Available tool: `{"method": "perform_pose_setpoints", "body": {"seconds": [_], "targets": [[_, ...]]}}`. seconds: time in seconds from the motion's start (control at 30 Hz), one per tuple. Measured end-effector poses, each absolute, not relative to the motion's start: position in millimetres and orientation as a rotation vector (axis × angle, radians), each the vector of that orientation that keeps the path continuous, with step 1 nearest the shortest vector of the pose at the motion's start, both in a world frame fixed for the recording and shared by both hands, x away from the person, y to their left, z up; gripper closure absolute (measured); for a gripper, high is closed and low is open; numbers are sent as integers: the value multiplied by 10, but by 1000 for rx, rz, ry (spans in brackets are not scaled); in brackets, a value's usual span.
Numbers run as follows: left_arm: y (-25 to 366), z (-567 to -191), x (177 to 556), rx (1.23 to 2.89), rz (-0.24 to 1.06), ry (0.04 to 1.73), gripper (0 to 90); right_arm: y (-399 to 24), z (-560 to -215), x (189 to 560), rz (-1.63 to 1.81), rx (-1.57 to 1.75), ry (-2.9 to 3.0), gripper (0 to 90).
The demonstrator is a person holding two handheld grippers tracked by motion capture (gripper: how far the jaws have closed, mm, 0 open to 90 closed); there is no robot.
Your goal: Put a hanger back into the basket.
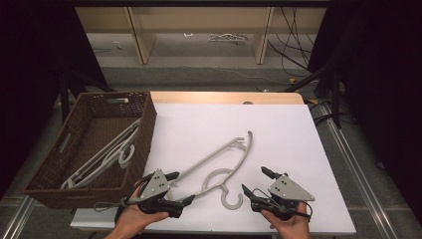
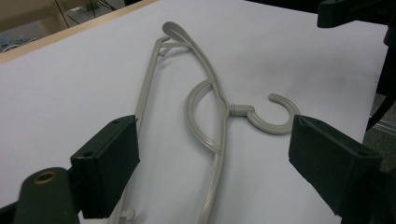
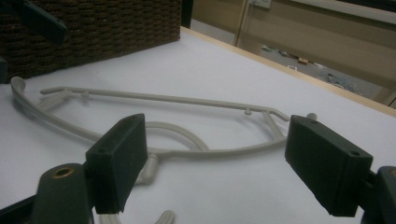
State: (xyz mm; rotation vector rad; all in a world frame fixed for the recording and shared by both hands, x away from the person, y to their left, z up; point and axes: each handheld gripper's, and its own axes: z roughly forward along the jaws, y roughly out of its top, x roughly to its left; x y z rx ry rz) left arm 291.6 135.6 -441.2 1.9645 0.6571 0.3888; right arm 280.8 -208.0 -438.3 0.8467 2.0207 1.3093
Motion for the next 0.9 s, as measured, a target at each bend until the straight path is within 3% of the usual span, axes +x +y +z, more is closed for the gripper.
{"method": "perform_pose_setpoints", "body": {"seconds": [0.5,0.9], "targets": [[879,-4535,3089,2086,361,536,165,-2091,-4380,2766,1280,847,2002,220],[534,-4699,3256,2261,342,430,230,-2091,-4382,2763,1289,851,2005,221]]}}
